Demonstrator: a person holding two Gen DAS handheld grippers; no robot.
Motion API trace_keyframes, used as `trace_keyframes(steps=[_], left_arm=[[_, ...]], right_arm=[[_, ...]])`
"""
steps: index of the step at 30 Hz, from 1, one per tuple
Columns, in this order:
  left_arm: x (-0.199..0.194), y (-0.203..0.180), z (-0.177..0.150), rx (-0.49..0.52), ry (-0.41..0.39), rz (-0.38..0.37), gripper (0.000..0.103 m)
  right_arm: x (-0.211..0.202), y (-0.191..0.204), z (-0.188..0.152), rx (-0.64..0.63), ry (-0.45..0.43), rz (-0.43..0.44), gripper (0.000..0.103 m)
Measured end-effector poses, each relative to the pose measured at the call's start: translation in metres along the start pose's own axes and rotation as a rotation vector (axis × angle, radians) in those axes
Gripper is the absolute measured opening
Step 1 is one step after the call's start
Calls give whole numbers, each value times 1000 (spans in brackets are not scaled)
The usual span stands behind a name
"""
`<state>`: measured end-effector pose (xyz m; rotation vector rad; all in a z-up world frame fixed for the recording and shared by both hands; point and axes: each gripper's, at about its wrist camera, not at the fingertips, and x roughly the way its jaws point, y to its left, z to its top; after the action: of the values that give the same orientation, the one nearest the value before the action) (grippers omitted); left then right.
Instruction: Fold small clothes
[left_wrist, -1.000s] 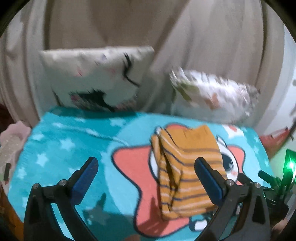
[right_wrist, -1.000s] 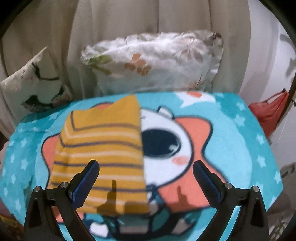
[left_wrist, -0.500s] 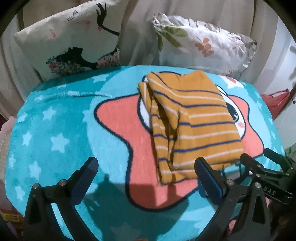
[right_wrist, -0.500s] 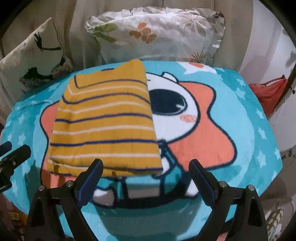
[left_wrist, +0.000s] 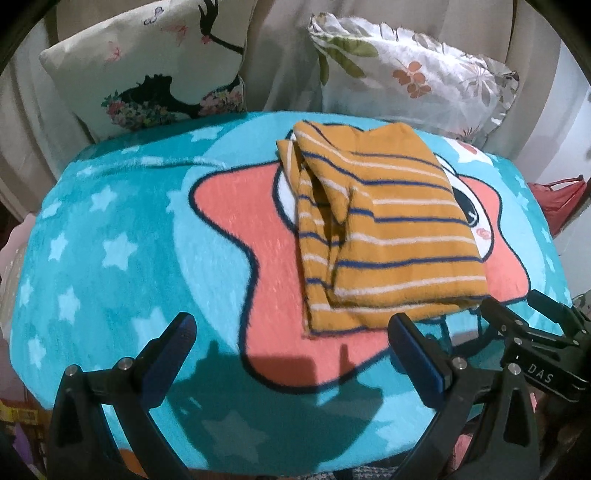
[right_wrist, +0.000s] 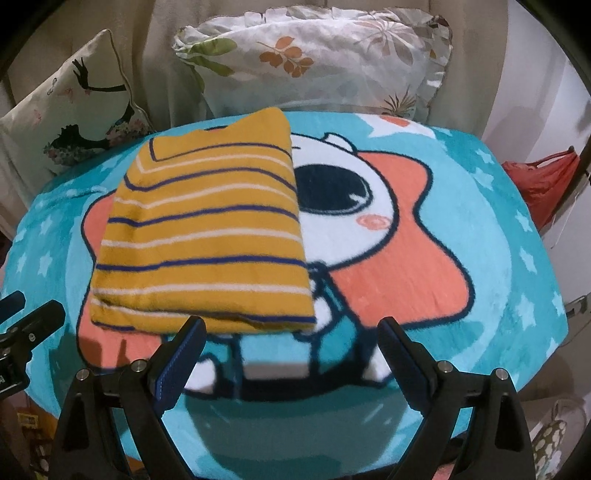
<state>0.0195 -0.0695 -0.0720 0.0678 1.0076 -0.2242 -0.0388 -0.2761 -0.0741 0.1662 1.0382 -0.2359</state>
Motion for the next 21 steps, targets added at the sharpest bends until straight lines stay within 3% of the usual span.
trace_keyframes(steps=[10,21], left_arm=[[-11,-43,-27,-33,28,14,103],[-28,-65,-54,-77,20,34,103]], right_arm=[[-18,-43,-18,-10,-11,26,96],[-45,-55,-41,-61,-57,87,96]])
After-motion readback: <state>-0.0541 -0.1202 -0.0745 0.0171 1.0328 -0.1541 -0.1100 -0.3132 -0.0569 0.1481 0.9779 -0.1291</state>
